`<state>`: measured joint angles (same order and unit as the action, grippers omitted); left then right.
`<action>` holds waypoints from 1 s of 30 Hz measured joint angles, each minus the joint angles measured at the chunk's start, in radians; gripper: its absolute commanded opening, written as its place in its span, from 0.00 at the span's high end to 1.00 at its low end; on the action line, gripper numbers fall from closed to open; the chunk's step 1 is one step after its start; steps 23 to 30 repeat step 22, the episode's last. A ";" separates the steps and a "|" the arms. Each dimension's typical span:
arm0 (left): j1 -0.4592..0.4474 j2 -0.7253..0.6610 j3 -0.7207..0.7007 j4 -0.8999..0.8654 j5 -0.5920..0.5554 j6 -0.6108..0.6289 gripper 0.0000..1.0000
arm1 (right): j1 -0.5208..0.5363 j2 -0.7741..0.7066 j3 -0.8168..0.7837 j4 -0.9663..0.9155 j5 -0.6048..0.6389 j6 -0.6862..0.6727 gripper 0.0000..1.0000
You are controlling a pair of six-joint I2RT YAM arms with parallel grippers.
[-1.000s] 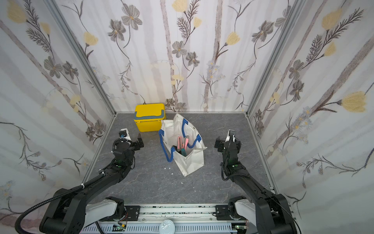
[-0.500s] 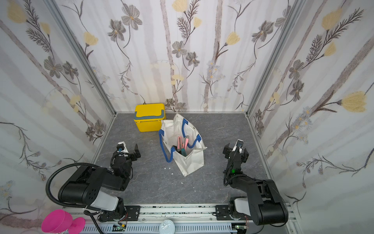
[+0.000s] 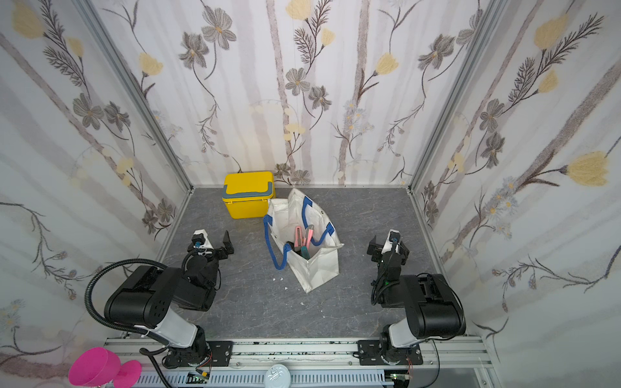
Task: Place the art knife into the pouch
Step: Reset both arms
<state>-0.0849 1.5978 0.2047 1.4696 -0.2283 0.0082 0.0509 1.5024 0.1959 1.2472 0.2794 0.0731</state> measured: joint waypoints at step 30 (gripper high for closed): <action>0.050 -0.007 0.040 -0.156 0.078 -0.054 0.00 | 0.001 0.004 -0.005 0.034 -0.038 -0.007 0.01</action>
